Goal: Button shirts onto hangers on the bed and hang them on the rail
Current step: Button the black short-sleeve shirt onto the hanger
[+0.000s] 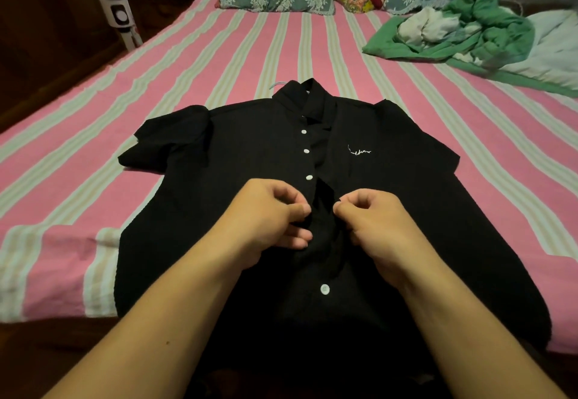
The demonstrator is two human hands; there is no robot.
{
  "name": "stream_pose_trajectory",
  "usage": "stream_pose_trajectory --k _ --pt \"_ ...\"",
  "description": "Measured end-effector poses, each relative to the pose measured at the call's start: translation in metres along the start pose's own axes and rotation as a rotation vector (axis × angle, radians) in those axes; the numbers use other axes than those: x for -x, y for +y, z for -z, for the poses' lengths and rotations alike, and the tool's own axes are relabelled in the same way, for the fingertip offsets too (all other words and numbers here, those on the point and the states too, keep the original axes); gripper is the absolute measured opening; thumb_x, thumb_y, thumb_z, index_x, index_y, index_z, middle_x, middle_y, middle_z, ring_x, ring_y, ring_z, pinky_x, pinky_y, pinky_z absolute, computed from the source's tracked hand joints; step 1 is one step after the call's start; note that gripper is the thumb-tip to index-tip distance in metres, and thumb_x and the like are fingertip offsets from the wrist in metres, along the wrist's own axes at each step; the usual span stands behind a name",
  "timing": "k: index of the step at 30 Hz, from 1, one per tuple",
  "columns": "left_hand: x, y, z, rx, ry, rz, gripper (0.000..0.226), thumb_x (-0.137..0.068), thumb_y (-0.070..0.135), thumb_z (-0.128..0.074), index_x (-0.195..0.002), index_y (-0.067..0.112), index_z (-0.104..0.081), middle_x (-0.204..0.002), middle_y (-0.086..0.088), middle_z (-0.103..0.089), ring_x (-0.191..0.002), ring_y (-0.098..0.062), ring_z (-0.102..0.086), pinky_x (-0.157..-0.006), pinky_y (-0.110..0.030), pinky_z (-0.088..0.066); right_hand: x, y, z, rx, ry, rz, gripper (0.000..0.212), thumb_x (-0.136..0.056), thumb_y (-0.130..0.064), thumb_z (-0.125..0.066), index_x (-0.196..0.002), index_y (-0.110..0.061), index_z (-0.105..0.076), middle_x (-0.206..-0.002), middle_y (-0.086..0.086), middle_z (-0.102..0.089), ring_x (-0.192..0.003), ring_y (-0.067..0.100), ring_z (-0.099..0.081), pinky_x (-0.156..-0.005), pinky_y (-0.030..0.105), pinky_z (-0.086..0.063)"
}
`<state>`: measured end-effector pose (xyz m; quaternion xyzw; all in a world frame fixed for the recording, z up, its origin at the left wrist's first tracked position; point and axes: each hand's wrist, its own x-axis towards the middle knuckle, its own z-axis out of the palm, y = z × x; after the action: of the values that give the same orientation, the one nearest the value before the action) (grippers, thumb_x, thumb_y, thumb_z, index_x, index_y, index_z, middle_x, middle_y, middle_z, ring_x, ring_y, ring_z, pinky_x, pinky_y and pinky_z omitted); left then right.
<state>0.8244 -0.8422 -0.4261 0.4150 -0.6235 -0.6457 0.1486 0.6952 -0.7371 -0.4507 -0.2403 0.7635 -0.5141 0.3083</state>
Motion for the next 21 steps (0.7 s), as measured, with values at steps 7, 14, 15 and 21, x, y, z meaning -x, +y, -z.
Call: stream_pose_trajectory --k 7,14,15,21 --pt "-0.002 -0.026 -0.028 -0.104 0.237 -0.17 0.014 -0.091 0.005 -0.072 -0.08 0.014 -0.072 -0.07 -0.005 -0.074 -0.066 -0.02 -0.075 -0.071 -0.042 -0.064 0.013 0.003 -0.017 0.051 0.067 0.08 0.01 -0.086 -0.018 -0.073 -0.076 -0.018 -0.075 -0.069 0.001 -0.073 -0.062 0.019 -0.064 -0.061 0.036 -0.052" --pt "0.001 -0.025 -0.024 0.259 0.129 0.006 0.007 -0.091 -0.004 -0.07 -0.088 0.001 -0.073 -0.077 -0.014 -0.071 -0.067 -0.017 -0.07 -0.069 -0.031 -0.063 0.01 0.008 -0.014 -0.161 0.005 -0.002 0.007 -0.088 -0.01 -0.076 -0.082 -0.012 -0.078 -0.078 0.007 -0.076 -0.078 0.022 -0.073 -0.075 0.036 -0.058" --pt "0.002 -0.025 -0.024 0.264 0.119 0.015 0.006 -0.09 -0.005 -0.07 -0.088 0.001 -0.073 -0.077 -0.013 -0.071 -0.067 -0.017 -0.07 -0.068 -0.03 -0.063 0.01 0.008 -0.014 -0.2 -0.005 -0.016 0.006 -0.087 -0.008 -0.076 -0.082 -0.011 -0.078 -0.08 0.01 -0.076 -0.082 0.027 -0.075 -0.079 0.04 -0.06" --pt "0.001 -0.026 -0.019 0.269 0.088 0.052 0.005 -0.089 -0.006 -0.071 -0.093 -0.003 -0.073 -0.079 -0.016 -0.072 -0.068 -0.017 -0.072 -0.067 -0.029 -0.063 0.01 0.006 -0.013 -0.228 -0.032 -0.017 0.007 -0.087 -0.007 -0.075 -0.083 -0.01 -0.079 -0.08 0.011 -0.076 -0.084 0.028 -0.075 -0.083 0.04 -0.061"
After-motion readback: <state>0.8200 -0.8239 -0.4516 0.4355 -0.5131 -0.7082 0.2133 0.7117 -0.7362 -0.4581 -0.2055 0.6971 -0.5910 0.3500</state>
